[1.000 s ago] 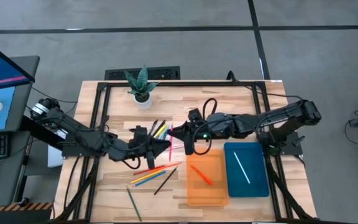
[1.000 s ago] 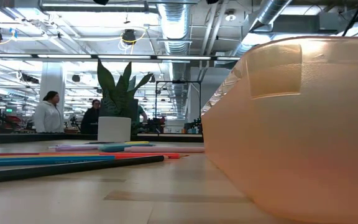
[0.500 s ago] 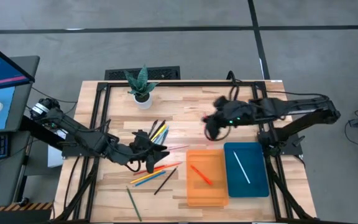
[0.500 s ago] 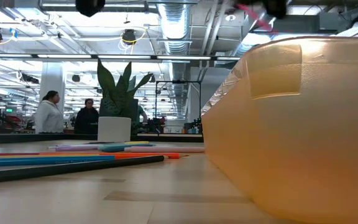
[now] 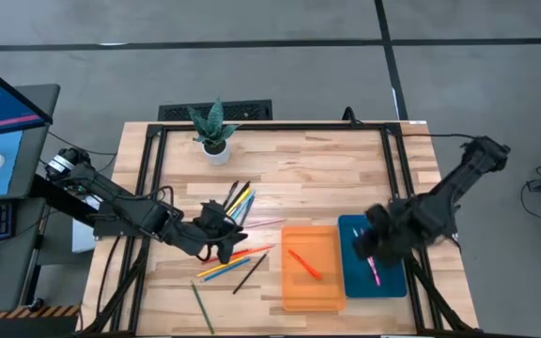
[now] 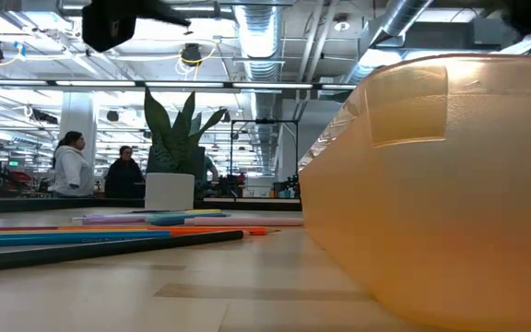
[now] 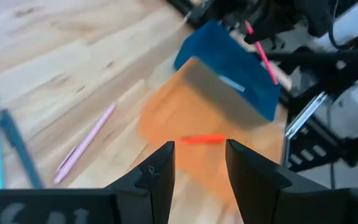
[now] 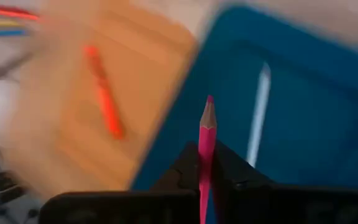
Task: Sort pens & pencils
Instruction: Put the pink pencil into the blue bin, then put the red pencil into the blue bin
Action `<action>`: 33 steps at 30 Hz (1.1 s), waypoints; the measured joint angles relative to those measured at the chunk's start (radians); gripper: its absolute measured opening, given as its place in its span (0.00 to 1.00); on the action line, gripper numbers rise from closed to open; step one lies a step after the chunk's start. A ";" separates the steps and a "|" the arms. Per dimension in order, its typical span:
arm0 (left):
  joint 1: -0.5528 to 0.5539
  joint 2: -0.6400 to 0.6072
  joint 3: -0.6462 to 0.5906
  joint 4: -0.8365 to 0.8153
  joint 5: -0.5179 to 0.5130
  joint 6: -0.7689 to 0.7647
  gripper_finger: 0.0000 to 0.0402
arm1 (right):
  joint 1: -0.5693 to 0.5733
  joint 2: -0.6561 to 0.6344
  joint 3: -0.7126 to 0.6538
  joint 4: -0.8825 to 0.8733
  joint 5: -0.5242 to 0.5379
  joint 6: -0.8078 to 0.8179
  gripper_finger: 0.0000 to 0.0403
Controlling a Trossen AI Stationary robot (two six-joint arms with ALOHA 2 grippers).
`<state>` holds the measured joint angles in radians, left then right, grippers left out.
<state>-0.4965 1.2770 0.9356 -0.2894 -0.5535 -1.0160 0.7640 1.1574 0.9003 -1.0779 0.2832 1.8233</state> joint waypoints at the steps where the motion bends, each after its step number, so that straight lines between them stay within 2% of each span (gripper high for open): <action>1: 0.000 0.000 0.000 -0.033 0.007 -0.011 0.33 | 0.030 0.019 -0.022 0.002 -0.007 0.062 0.06; 5: 0.000 0.000 0.000 -0.187 0.052 -0.057 0.33 | 0.083 0.077 -0.065 0.007 -0.051 0.192 0.09; 8: 0.000 0.000 0.000 -0.281 0.085 -0.095 0.34 | 0.084 0.108 -0.065 0.010 -0.057 0.202 0.10; 13: 0.000 0.000 -0.022 -0.312 0.124 -0.107 0.41 | 0.045 0.126 -0.065 0.008 -0.078 0.170 0.12; 16: 0.000 0.000 -0.023 -0.329 0.149 -0.115 0.48 | 0.014 0.113 -0.065 0.024 -0.096 0.113 0.19; 22: -0.007 0.000 -0.023 -0.349 0.199 -0.122 0.58 | -0.055 0.063 -0.065 0.012 -0.099 0.054 0.42; 27: -0.008 0.001 -0.024 -0.437 0.185 -0.117 0.56 | -0.089 0.019 -0.053 0.015 -0.066 0.053 0.54; 33: -0.012 0.058 -0.025 -0.465 0.184 -0.031 0.52 | -0.090 0.005 0.007 0.016 0.038 0.035 0.54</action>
<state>-0.5089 1.3348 0.9107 -0.7539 -0.3694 -1.0467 0.6740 1.1625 0.9074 -1.0618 0.3210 1.8587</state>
